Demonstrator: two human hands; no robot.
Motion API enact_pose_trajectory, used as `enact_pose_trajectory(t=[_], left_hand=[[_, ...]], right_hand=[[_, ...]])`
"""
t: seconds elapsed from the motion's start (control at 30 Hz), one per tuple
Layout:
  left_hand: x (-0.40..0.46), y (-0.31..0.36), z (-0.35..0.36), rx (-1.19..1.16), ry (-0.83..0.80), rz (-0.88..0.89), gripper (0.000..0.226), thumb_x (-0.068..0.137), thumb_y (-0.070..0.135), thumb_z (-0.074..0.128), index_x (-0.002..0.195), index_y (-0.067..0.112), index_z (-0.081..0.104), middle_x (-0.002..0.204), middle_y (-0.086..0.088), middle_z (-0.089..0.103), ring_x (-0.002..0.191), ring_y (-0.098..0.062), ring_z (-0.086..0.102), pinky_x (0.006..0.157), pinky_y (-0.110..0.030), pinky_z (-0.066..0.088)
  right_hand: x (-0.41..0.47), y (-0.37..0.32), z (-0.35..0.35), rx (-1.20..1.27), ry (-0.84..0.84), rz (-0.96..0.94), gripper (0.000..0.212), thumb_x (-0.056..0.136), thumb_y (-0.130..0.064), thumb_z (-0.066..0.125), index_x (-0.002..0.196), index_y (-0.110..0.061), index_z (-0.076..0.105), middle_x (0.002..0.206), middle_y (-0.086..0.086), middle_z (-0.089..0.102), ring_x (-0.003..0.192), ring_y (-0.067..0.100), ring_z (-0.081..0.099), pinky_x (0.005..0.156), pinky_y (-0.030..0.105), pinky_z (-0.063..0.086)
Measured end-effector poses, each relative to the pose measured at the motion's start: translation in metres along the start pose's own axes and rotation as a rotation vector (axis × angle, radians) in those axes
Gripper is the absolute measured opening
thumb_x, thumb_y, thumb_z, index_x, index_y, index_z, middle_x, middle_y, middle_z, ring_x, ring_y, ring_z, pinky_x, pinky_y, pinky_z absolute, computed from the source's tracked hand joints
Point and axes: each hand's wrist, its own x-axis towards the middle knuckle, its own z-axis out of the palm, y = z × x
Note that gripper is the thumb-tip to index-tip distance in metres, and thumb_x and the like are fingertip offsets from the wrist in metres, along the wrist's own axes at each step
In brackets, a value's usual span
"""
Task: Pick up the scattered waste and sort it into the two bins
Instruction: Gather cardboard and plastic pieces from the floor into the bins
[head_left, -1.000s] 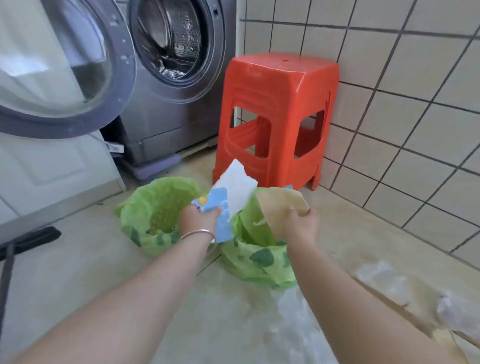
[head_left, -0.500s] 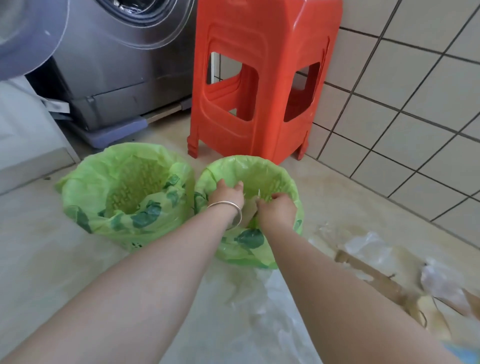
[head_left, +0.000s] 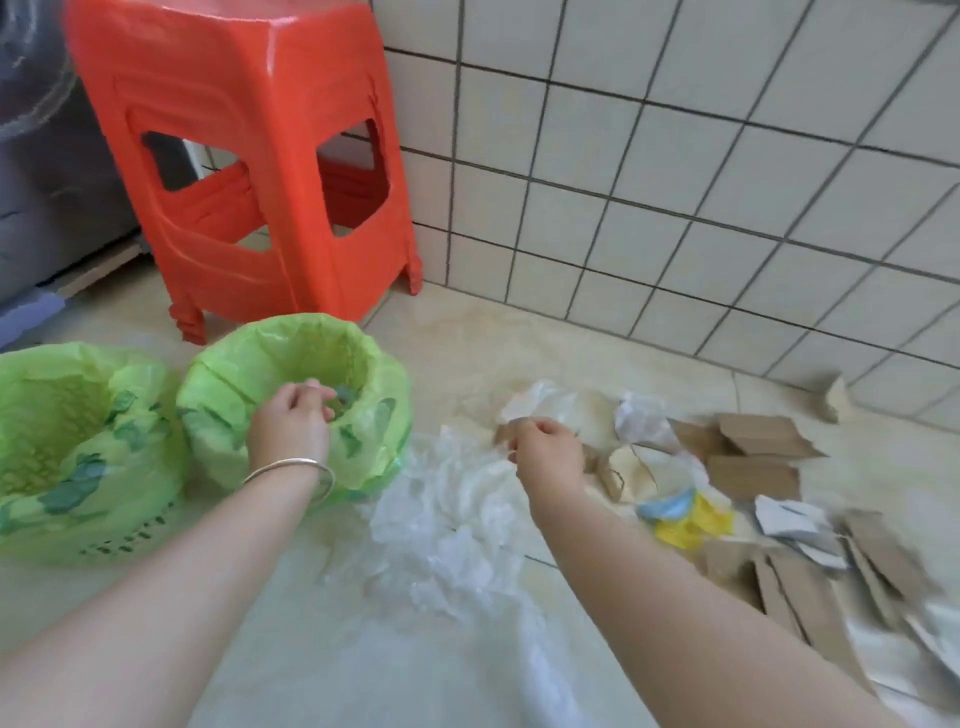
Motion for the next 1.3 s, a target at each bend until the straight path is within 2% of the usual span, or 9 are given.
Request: enact_pose_trajectory(t=[0.17, 0.3, 0.43, 0.6, 0.87, 0.93, 1.03, 1.13, 1.3], left_hand=[[-0.106, 0.051, 0.079, 0.002, -0.340, 0.016, 0.018, 0.091, 0.014, 0.048, 0.081, 0.011, 0.063, 0.064, 0.003, 0.054, 0.048, -0.005, 0.051, 0.051, -0.024, 0.034], [-0.201, 0.082, 0.140, 0.007, -0.552, -0.004, 0.029, 0.092, 0.014, 0.050, 0.065, 0.023, 0.055, 0.066, 0.003, 0.054, 0.033, 0.010, 0.049, 0.042, -0.009, 0.038], [-0.299, 0.080, 0.202, 0.110, -0.737, -0.077, 0.023, 0.092, 0.014, 0.051, 0.070, 0.019, 0.054, 0.070, 0.000, 0.055, 0.045, 0.000, 0.054, 0.047, -0.017, 0.040], [-0.373, 0.047, 0.267, 0.283, -0.878, -0.113, 0.022, 0.091, 0.011, 0.050, 0.071, 0.020, 0.053, 0.070, 0.002, 0.055, 0.032, 0.011, 0.051, 0.048, -0.016, 0.041], [-0.397, -0.046, 0.309, 0.525, -0.971, -0.252, 0.019, 0.085, 0.011, 0.051, 0.072, 0.019, 0.062, 0.070, 0.002, 0.061, 0.081, -0.020, 0.059, 0.063, -0.025, 0.042], [-0.397, -0.063, 0.320, 0.552, -0.972, -0.255, 0.020, 0.085, 0.012, 0.051, 0.072, 0.019, 0.063, 0.070, 0.003, 0.062, 0.084, -0.021, 0.061, 0.073, -0.028, 0.044], [-0.395, -0.082, 0.333, 0.590, -0.952, -0.255, 0.026, 0.087, 0.013, 0.051, 0.065, 0.024, 0.059, 0.071, 0.004, 0.063, 0.085, -0.020, 0.061, 0.082, -0.031, 0.046], [-0.392, -0.091, 0.346, 0.609, -0.874, -0.221, 0.026, 0.084, 0.012, 0.051, 0.063, 0.025, 0.060, 0.072, 0.002, 0.063, 0.086, -0.021, 0.061, 0.081, -0.033, 0.048], [-0.425, -0.091, 0.353, 0.679, -0.965, 0.074, 0.022, 0.085, 0.011, 0.050, 0.078, 0.028, 0.062, 0.082, 0.000, 0.065, 0.080, -0.023, 0.061, 0.069, -0.026, 0.043]], right_hand=[[-0.013, 0.015, -0.158, 0.210, 0.134, 0.190, 0.022, 0.088, -0.011, 0.047, 0.066, -0.012, 0.047, 0.062, 0.003, 0.041, 0.051, 0.015, 0.035, 0.047, 0.023, 0.026], [-0.025, 0.008, -0.288, 0.166, 0.177, 0.165, 0.025, 0.088, -0.015, 0.050, 0.063, -0.017, 0.051, 0.061, 0.000, 0.045, 0.050, 0.014, 0.038, 0.047, 0.024, 0.030], [-0.040, 0.043, -0.409, 0.291, 0.246, 0.243, 0.022, 0.085, -0.015, 0.055, 0.063, -0.016, 0.051, 0.044, -0.006, 0.044, 0.035, 0.008, 0.035, 0.035, 0.017, 0.025], [-0.056, 0.133, -0.504, 0.259, 0.331, 0.409, 0.008, 0.085, -0.015, 0.056, 0.077, -0.015, 0.054, 0.048, -0.005, 0.048, 0.043, 0.010, 0.040, 0.044, 0.022, 0.028], [-0.076, 0.328, -0.494, -0.178, 0.273, 0.691, 0.014, 0.086, -0.011, 0.051, 0.074, -0.011, 0.059, 0.064, 0.005, 0.052, 0.067, 0.025, 0.049, 0.058, 0.028, 0.038], [-0.077, 0.352, -0.478, -0.349, 0.242, 0.740, 0.016, 0.087, -0.017, 0.054, 0.097, -0.013, 0.066, 0.093, 0.010, 0.064, 0.090, 0.030, 0.059, 0.072, 0.028, 0.047], [-0.074, 0.366, -0.454, -0.459, 0.361, 0.810, 0.060, 0.078, -0.032, 0.070, 0.125, -0.005, 0.046, 0.127, 0.015, 0.046, 0.117, 0.033, 0.049, 0.092, 0.035, 0.043], [-0.064, 0.367, -0.432, -0.482, 0.438, 0.781, 0.075, 0.067, -0.038, 0.080, 0.122, -0.008, 0.040, 0.122, 0.014, 0.047, 0.114, 0.033, 0.048, 0.089, 0.039, 0.043], [-0.063, 0.373, -0.428, -0.221, 0.363, 0.855, 0.046, 0.077, -0.031, 0.074, 0.111, -0.007, 0.055, 0.110, 0.010, 0.064, 0.103, 0.028, 0.060, 0.075, 0.027, 0.044]])
